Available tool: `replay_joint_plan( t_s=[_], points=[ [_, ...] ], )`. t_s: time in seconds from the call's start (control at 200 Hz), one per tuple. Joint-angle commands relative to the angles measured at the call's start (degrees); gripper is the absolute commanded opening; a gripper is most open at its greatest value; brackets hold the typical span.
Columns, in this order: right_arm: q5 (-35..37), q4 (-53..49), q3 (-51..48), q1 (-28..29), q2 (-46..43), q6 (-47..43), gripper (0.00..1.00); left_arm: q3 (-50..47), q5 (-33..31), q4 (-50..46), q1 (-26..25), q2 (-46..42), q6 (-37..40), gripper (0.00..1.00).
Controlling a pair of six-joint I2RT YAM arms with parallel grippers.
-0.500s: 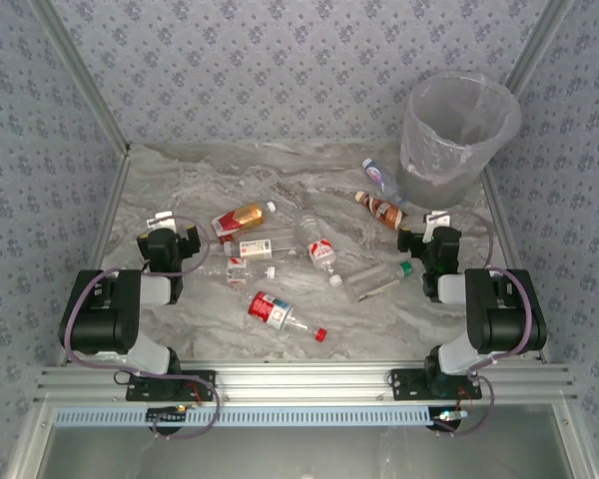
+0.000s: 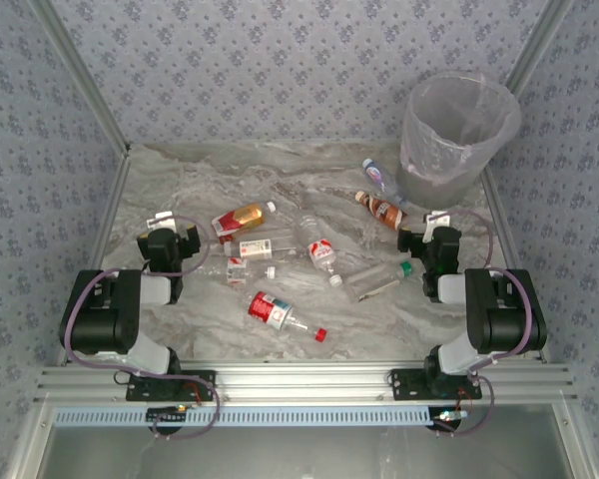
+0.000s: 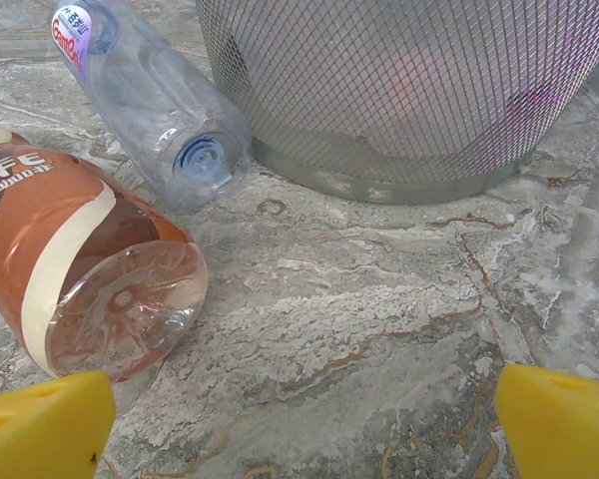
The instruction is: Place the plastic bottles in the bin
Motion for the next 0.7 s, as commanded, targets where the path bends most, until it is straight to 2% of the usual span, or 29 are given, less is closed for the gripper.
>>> replay_joint_plan(
  t_s=[0.0,0.435,0.555,0.695],
  points=[
    [1.1,0.9,0.7,0.1,0.0,0.4,1.0,0.8,-0.7,2.2,0.0,0.2,0.3,0.99],
    [1.2,0.2,0.9,0.3,-0.5,0.1,1.0,0.8,-0.7,2.5,0.0,0.0,0.4,0.99],
    [1.0,-4.6,2.6,0.4,-2.9,0.0,1.0,2.1,1.1,-1.6,-0.1,-2.0,1.1,0.99],
    [2.0,-7.8,2.5,0.5,-6.8,0.4,1.0,4.4,-0.1,-8.4,-0.1,-5.3,0.7,0.99]
  ],
)
